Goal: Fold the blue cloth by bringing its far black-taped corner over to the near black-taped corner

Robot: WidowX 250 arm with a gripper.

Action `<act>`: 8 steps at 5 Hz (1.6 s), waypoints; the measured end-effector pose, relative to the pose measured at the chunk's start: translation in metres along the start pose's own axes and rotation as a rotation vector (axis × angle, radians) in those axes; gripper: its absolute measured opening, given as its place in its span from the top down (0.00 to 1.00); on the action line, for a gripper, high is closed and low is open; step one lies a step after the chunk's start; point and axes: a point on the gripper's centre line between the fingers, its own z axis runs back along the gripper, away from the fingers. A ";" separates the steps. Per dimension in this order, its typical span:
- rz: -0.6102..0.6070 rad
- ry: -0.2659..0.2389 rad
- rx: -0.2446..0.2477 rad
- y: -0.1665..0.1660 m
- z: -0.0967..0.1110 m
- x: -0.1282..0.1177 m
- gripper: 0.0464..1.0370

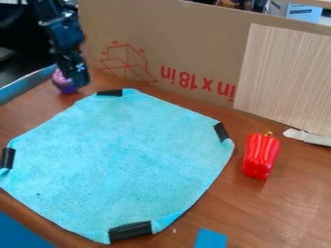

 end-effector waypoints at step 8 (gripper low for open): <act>-0.185 -0.026 0.057 0.014 -0.052 0.040 0.09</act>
